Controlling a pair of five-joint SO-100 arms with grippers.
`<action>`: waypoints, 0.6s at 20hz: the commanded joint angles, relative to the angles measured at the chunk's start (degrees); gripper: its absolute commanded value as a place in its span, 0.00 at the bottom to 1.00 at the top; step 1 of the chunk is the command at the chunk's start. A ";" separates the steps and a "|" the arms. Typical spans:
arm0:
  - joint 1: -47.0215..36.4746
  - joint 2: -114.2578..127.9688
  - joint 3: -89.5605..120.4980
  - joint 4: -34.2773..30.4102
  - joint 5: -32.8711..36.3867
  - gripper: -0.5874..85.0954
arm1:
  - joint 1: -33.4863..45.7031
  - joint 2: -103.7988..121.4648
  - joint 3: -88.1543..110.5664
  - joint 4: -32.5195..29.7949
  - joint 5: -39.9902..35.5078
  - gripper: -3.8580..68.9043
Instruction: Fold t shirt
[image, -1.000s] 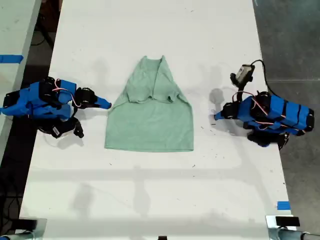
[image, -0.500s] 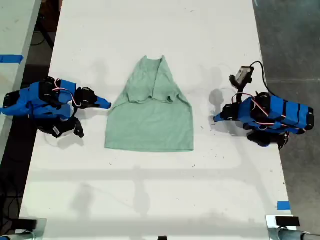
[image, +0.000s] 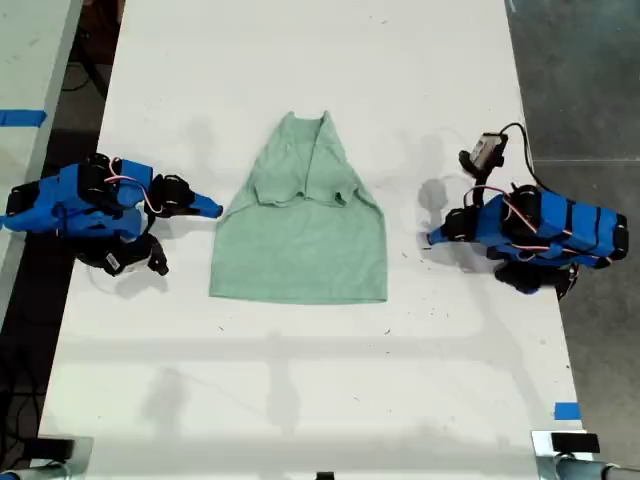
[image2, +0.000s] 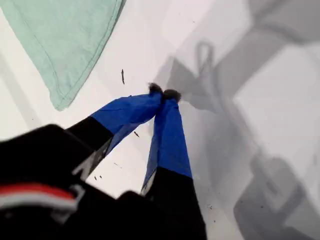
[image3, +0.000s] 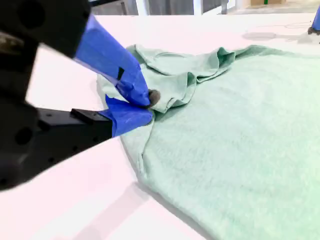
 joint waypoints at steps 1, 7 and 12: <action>-0.35 0.44 0.00 0.00 -0.53 0.01 | 0.00 0.35 0.44 0.70 0.44 0.06; 0.35 0.44 0.00 0.09 -0.62 0.01 | 0.44 0.35 0.44 0.70 -0.35 0.06; 0.26 0.44 0.00 0.09 -0.62 0.01 | 0.44 0.35 0.44 0.70 -0.44 0.06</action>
